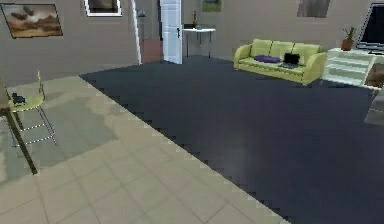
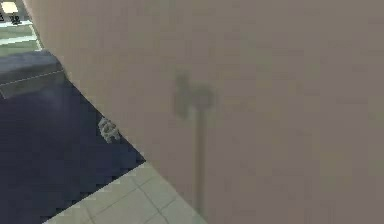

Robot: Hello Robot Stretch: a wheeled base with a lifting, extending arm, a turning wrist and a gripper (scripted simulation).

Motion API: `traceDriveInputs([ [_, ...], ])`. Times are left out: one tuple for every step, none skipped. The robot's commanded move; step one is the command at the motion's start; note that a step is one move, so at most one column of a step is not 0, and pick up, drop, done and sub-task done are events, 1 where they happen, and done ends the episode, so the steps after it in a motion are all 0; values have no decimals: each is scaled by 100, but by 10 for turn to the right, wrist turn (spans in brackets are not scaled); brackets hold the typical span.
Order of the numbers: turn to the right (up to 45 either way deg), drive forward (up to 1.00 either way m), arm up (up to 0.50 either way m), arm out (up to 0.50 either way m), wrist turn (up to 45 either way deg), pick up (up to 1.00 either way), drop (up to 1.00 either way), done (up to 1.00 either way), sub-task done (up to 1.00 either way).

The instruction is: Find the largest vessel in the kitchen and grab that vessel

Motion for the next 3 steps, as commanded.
traceDriveInputs([
  [-390, 0, 0, 0, 0, 0, 0, 0, 0],
  [0, 85, 0, 0, 0, 0, 0, 0, 0],
  [-240, 0, 0, 0, 0, 0, 0, 0, 0],
])
